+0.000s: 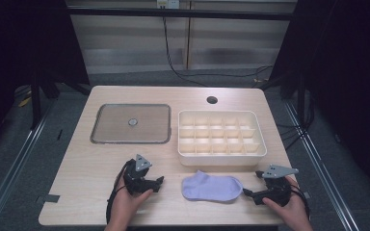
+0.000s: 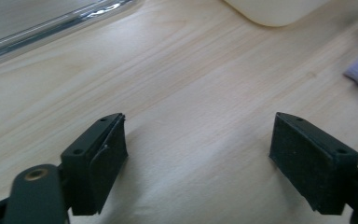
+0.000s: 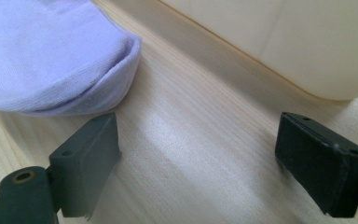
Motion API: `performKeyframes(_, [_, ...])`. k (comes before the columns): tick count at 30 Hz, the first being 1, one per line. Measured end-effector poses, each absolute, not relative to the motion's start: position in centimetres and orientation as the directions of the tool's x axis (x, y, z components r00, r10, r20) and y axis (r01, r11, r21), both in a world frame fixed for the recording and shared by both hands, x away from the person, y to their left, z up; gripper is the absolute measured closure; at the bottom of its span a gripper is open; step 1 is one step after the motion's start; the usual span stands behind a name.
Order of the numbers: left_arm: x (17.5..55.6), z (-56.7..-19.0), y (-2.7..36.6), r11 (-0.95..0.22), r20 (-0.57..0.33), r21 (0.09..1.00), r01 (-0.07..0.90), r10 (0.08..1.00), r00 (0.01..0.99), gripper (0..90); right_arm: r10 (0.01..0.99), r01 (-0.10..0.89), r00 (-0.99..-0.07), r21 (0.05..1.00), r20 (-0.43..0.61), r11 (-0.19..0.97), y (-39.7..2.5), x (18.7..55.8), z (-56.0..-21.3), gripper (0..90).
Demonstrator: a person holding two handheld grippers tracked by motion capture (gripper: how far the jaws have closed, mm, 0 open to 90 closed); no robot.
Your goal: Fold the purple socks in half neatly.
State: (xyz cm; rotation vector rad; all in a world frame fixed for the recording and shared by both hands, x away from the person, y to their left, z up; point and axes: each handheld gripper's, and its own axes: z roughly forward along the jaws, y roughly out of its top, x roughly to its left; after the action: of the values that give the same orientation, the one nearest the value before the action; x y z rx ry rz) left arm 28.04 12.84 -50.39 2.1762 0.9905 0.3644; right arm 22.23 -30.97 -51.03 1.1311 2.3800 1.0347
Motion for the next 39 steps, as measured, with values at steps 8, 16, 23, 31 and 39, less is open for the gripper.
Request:
performKeyframes(8, [28.1, -48.8, 11.2, -0.465, -0.099, 0.688, 0.557, 0.701, 0.707, 24.0, 0.759, 0.544, -0.651, 0.715, 0.029, 0.439, -31.0, 21.9, -50.9, 15.0])
performKeyframes(16, [28.4, -48.0, 9.4, -0.478, -0.192, 0.617, 0.626, 0.679, 0.708, 27.8, 0.750, 0.558, -0.660, 0.702, 0.052, 0.442, -31.4, 21.1, -50.4, 25.6])
performKeyframes(23, [28.7, -48.4, 8.4, -0.501, -0.209, 0.586, 0.637, 0.665, 0.717, 28.7, 0.748, 0.567, -0.659, 0.706, 0.077, 0.426, -31.9, 20.9, -49.9, 46.0])
performKeyframes(31, [28.8, -47.9, 7.8, -0.507, -0.225, 0.569, 0.648, 0.661, 0.715, 29.2, 0.735, 0.567, -0.673, 0.695, 0.083, 0.442, -31.7, 20.7, -49.5, 72.2])
performKeyframes(39, [29.1, -48.2, 7.2, -0.508, -0.236, 0.555, 0.659, 0.663, 0.710, 29.2, 0.696, 0.545, -0.715, 0.677, 0.066, 0.494, -30.9, 20.5, -49.4, 90.0])
